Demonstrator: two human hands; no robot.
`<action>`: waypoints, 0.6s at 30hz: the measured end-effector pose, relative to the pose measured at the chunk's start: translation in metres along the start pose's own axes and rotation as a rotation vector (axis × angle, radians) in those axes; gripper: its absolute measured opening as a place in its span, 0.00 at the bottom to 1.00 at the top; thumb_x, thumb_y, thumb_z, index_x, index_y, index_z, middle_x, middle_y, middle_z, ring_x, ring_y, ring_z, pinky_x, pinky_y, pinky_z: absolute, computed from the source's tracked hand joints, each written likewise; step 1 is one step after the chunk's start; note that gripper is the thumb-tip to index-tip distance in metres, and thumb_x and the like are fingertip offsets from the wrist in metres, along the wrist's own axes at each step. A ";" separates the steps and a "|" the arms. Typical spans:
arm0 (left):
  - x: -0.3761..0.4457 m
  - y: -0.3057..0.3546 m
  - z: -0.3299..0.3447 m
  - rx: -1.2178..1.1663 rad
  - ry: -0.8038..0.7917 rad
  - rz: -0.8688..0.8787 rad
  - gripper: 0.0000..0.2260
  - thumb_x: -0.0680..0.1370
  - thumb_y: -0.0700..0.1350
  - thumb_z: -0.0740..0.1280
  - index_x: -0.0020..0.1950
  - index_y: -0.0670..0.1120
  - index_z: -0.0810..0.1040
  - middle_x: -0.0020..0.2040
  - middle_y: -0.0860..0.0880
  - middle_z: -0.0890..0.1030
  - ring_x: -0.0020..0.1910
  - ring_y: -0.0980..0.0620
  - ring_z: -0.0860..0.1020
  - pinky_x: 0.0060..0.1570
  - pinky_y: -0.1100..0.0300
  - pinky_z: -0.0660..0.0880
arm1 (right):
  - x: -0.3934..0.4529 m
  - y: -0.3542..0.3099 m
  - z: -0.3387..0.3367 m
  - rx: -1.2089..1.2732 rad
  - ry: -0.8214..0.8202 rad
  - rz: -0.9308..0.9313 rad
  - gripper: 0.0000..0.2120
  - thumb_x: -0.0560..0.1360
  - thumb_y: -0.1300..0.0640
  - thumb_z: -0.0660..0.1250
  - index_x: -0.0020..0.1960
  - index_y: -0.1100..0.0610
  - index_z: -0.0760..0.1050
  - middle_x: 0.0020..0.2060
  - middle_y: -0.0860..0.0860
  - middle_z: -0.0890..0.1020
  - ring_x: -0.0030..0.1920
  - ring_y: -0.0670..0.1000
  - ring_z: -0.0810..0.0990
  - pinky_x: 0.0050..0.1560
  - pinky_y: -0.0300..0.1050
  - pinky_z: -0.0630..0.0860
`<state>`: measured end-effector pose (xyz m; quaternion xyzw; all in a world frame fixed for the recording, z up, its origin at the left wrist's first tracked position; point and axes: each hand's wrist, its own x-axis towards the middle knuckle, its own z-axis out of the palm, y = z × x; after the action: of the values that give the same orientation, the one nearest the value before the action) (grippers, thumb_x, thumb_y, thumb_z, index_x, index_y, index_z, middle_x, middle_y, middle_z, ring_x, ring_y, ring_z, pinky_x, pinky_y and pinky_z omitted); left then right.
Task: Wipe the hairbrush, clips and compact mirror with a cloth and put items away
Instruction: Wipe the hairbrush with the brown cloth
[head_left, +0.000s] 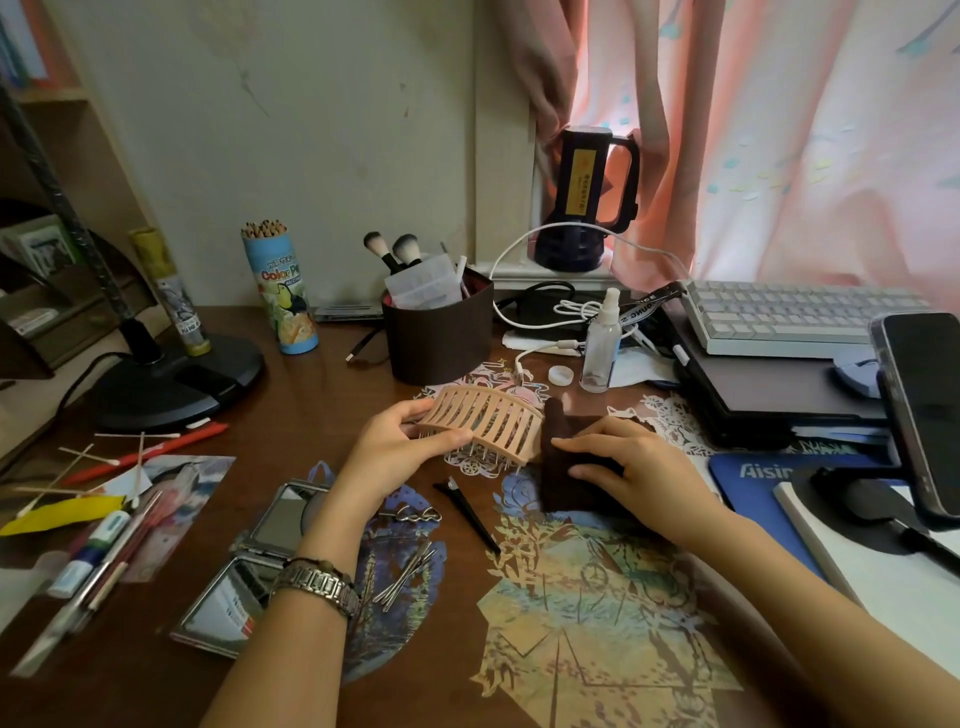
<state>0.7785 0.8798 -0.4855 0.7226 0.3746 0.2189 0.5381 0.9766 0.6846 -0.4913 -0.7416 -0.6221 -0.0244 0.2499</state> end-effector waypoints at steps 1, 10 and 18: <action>0.000 0.000 0.000 0.000 -0.002 -0.001 0.33 0.65 0.53 0.78 0.68 0.50 0.72 0.63 0.52 0.76 0.60 0.55 0.75 0.59 0.59 0.71 | -0.002 0.001 -0.002 0.003 -0.005 0.010 0.16 0.74 0.49 0.67 0.61 0.41 0.75 0.49 0.38 0.74 0.51 0.44 0.75 0.47 0.38 0.72; 0.001 0.000 0.000 -0.006 0.006 -0.012 0.33 0.64 0.53 0.78 0.67 0.50 0.72 0.64 0.51 0.76 0.61 0.53 0.75 0.63 0.55 0.71 | -0.021 0.004 -0.019 0.004 -0.056 0.100 0.16 0.74 0.44 0.64 0.61 0.39 0.75 0.53 0.38 0.75 0.55 0.44 0.74 0.50 0.48 0.77; -0.007 0.005 0.003 0.010 -0.004 -0.010 0.33 0.61 0.52 0.80 0.63 0.49 0.73 0.59 0.51 0.77 0.57 0.53 0.77 0.60 0.55 0.74 | -0.015 -0.024 -0.013 -0.064 0.155 0.224 0.15 0.69 0.40 0.68 0.51 0.47 0.80 0.45 0.42 0.79 0.48 0.46 0.74 0.45 0.42 0.70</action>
<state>0.7773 0.8716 -0.4810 0.7238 0.3782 0.2128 0.5364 0.9542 0.6685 -0.4763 -0.8100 -0.5130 -0.0733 0.2746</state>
